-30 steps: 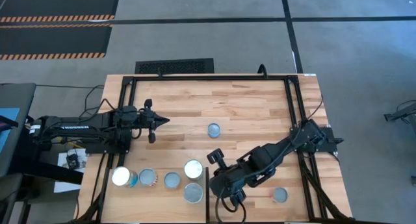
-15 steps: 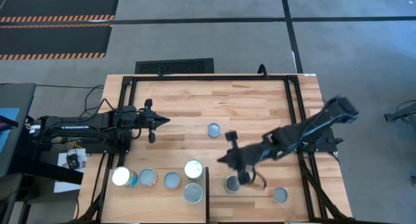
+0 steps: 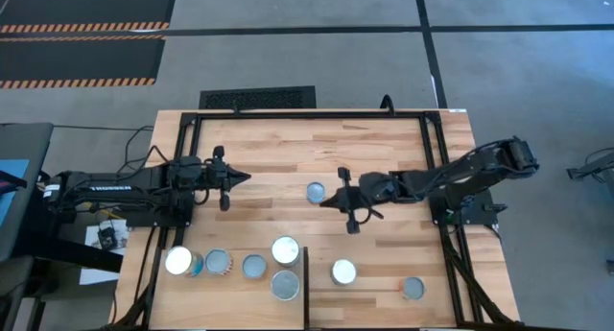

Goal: Pick and place cans onto a shelf
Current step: Put the canned tuna on the shelf

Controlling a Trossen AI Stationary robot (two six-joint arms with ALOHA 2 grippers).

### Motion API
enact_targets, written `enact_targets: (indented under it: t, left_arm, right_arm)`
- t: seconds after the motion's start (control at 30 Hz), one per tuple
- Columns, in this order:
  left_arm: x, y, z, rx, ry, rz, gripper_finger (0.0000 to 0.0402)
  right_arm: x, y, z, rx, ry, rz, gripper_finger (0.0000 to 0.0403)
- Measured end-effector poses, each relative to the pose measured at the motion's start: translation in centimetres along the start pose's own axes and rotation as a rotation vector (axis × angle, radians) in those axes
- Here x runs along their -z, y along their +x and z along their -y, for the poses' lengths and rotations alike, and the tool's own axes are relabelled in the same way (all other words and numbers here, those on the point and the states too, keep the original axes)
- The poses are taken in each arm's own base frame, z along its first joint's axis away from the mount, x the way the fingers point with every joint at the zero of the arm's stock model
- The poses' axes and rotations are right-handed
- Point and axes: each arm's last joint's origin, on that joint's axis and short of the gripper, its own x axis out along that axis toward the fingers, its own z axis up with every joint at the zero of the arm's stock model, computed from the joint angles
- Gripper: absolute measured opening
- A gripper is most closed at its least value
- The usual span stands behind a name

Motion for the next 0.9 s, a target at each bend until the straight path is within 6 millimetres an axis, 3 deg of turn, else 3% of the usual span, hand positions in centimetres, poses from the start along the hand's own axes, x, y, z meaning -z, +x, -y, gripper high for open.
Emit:
enact_targets:
  t: [0.27,0.43,0.67,0.9]
  left_arm:
    - [0.4,1.2,0.1,-0.024,-0.017,-0.059,0.0000]
    - [0.3,2.6,0.2,-0.022,-0.015,-0.130,0.0000]
    - [-0.4,3.8,0.3,-0.021,-0.016,-0.257,0.0000]
    - [-0.1,5.5,0.0,0.005,0.035,-0.273,0.0000]
  right_arm:
    - [5.3,-0.8,3.3,0.020,0.065,0.012,0.0004]
    - [7.4,-1.8,4.7,0.049,0.112,0.086,0.0003]
    - [9.1,-2.8,5.3,0.157,0.155,0.112,0.0003]
    - [8.9,-2.7,5.2,0.166,0.206,0.146,0.0005]
